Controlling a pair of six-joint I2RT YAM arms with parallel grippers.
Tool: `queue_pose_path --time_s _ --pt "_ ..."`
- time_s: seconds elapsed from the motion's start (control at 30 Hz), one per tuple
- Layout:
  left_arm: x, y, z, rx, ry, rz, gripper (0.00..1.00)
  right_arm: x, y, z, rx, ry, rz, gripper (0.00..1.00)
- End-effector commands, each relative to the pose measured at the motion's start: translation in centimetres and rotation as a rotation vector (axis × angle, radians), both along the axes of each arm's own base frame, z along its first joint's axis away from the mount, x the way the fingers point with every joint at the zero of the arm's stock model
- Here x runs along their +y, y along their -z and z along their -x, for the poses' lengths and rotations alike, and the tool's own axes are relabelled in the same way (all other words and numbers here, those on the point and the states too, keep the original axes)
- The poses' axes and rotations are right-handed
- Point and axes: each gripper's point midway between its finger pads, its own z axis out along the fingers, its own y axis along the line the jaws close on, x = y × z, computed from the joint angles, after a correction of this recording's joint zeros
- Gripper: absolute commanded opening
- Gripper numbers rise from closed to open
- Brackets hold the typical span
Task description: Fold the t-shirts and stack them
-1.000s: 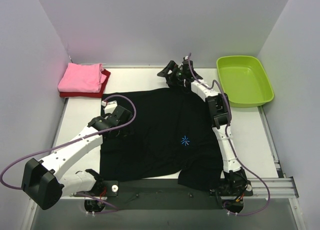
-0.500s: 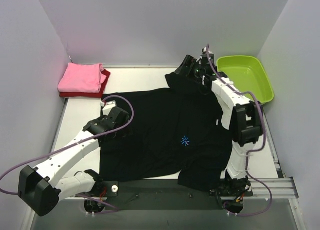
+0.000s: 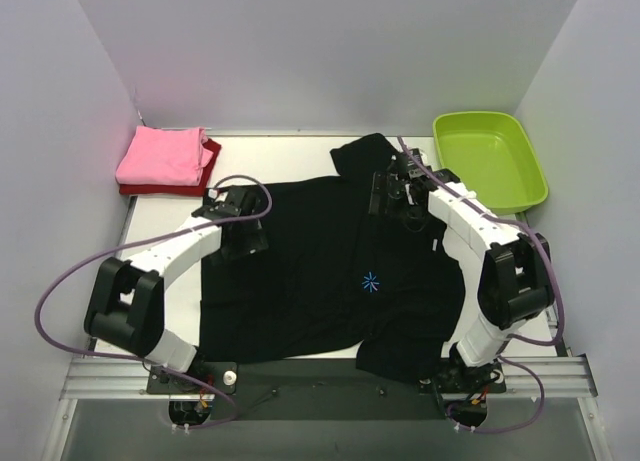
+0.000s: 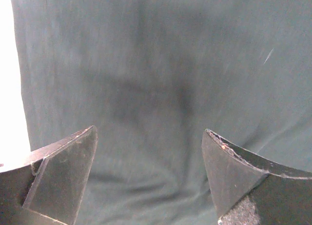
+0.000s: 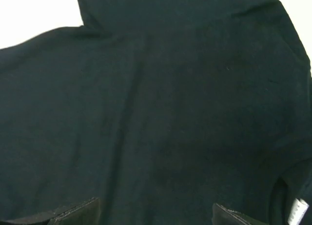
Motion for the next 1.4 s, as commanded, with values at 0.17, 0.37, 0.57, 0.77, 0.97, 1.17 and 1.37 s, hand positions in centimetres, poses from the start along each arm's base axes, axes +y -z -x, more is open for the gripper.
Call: queue_pose_path --time_s 0.17,0.37,0.57,0.77,0.97,1.17,1.37 --pt "0.7 -2.3 -9.5 -0.083 -0.058 0.07 0.97 -1.4 3.7 -2.3 0.107 0.03 0.172 0.98" --pt "1.7 -0.5 -11.5 -0.021 -0.078 0.041 0.97 -1.6 6.1 -4.3 0.165 0.059 0.15 0.97" --pt "2.3 1.6 -12.9 0.017 -0.097 0.026 0.97 -2.7 6.7 -6.7 0.17 0.116 0.113 0.97" --pt "2.5 2.6 -14.7 0.035 -0.115 0.006 0.97 -2.5 6.6 -8.7 0.175 0.113 0.117 0.97" --pt "2.4 3.2 -16.1 0.05 -0.12 -0.002 0.97 -2.3 7.0 -9.9 0.189 0.105 0.126 0.97" --pt "2.4 3.9 -17.2 0.07 -0.121 -0.021 0.97 -2.3 7.8 -10.8 0.212 0.102 0.136 0.97" --pt "2.8 4.7 -17.5 0.095 -0.13 -0.032 0.97 -2.3 8.4 -11.2 0.237 0.101 0.144 0.97"
